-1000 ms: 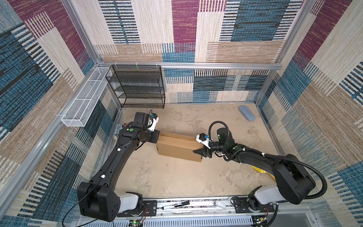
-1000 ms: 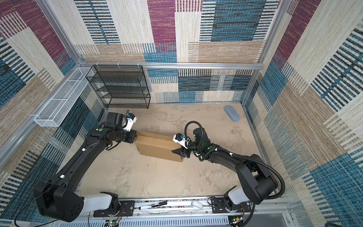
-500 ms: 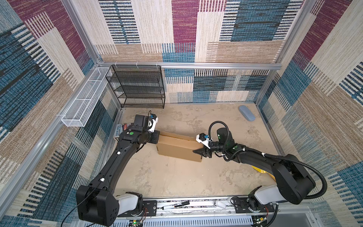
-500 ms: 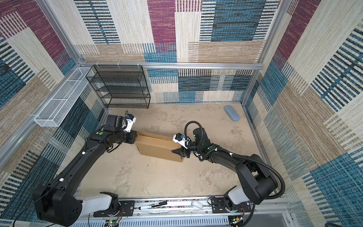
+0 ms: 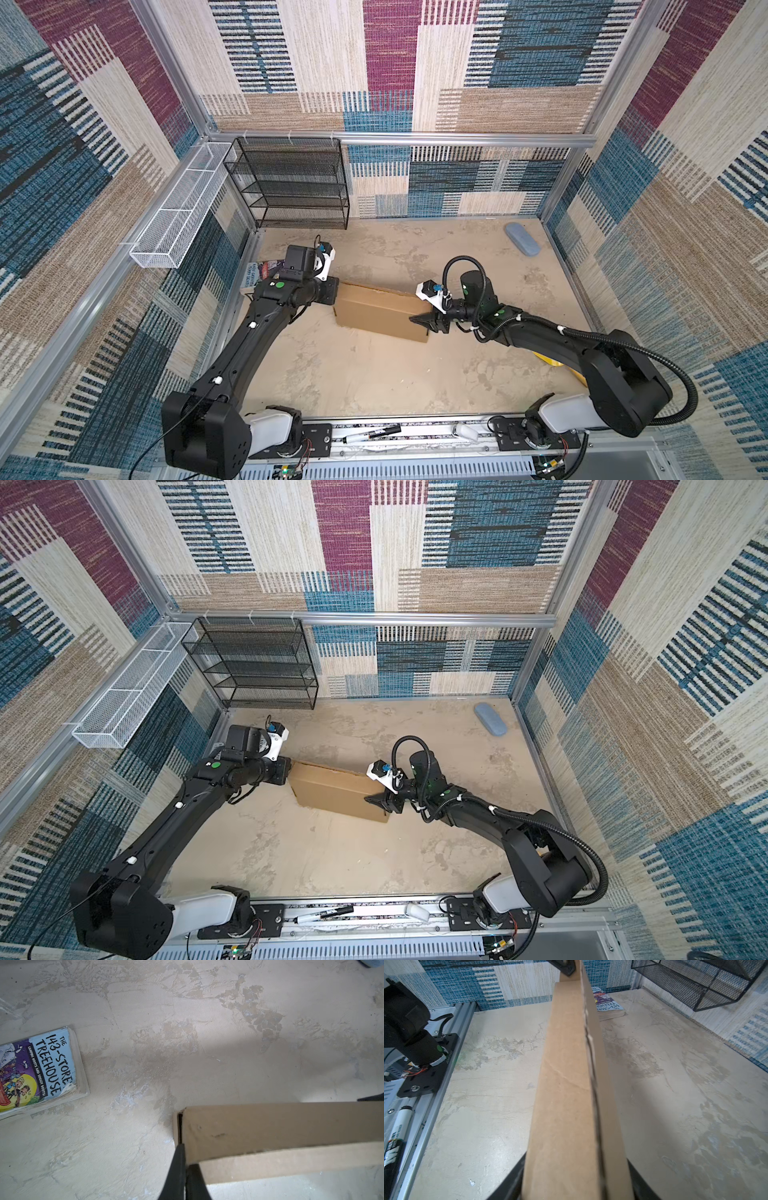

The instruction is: Fold the paper box

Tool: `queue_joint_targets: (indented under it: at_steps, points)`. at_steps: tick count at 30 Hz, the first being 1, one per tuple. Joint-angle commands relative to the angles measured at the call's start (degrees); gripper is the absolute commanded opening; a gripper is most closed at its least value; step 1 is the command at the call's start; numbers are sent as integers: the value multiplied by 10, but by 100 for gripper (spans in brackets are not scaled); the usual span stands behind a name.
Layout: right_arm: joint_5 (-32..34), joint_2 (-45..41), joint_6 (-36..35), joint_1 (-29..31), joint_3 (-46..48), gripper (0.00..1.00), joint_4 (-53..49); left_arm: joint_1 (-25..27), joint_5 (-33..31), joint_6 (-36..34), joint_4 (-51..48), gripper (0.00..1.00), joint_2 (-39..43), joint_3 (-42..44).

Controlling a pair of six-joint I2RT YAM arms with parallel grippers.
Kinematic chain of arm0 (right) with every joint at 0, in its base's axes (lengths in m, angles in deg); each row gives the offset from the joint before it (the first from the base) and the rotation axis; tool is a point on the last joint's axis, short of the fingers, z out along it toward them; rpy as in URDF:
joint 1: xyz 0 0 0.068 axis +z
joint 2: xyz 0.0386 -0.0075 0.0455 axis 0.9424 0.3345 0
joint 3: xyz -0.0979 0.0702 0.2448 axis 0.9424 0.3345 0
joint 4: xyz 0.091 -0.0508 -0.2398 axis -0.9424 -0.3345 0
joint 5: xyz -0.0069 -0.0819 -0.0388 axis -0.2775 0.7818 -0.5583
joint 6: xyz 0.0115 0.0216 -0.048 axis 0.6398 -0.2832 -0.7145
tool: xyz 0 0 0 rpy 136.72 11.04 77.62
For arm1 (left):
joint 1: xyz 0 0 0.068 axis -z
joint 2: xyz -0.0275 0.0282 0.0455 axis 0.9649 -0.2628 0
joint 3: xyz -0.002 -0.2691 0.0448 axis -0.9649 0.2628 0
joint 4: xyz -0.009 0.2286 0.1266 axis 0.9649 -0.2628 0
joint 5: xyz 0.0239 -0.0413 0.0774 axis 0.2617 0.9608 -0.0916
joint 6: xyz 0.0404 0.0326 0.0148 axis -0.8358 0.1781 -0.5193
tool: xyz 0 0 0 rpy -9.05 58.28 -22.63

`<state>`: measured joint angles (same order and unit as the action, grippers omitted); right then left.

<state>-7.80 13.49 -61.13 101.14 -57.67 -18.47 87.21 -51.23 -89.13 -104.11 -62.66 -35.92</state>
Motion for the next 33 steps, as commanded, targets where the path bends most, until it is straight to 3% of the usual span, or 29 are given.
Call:
queue_joint_targets:
  at_steps: [1,16,33]
  points:
    - [8,-5,2,0,2,61,-4,-1,-15,17,-48,0,-4,6]
    - [25,-47,-3,0,12,70,-7,-1,-17,20,-42,0,-7,0]
    - [59,-200,31,0,-5,69,-66,-1,-18,22,-39,0,2,4]
